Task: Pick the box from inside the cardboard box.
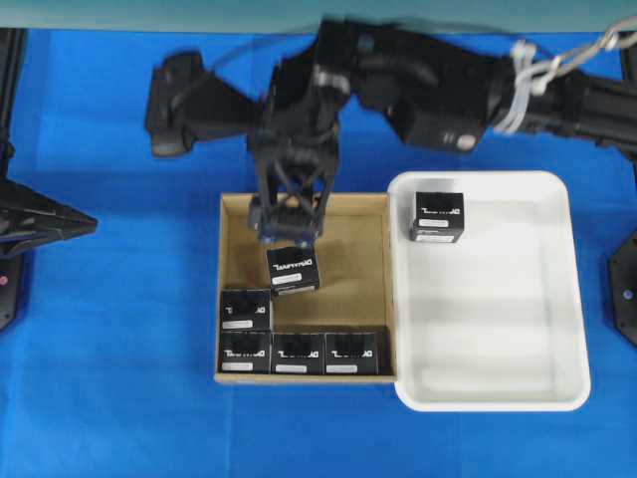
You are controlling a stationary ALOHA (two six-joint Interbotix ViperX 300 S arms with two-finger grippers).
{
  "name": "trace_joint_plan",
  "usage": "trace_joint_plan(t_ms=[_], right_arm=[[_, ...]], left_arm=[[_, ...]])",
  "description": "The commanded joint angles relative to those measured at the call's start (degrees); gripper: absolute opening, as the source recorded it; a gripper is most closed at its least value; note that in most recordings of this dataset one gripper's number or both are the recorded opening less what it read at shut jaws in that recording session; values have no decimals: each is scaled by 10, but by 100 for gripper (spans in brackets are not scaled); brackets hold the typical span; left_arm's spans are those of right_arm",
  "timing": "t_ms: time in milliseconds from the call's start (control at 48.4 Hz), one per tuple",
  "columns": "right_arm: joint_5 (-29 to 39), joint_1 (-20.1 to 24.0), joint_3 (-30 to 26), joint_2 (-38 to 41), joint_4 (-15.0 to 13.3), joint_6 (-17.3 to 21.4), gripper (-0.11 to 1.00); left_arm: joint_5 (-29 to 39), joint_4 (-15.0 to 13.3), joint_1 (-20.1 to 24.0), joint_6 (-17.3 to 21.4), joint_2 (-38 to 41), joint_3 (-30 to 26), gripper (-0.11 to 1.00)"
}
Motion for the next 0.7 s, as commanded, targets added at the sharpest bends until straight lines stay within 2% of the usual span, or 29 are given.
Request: trace_joint_plan(t_ms=[0, 124, 248, 683], right_arm=[[38, 4, -47, 1, 2, -1, 98], [57, 6, -101, 8, 2, 2, 98], [62, 8, -129, 11, 2, 6, 98], [67, 11, -123, 11, 2, 8, 98]], left_arm=[[-3, 2, 1, -1, 3, -16, -7], [-3, 2, 0, -1, 3, -16, -7], [-4, 2, -2, -1, 2, -17, -7], [-3, 2, -5, -1, -1, -17, -7]])
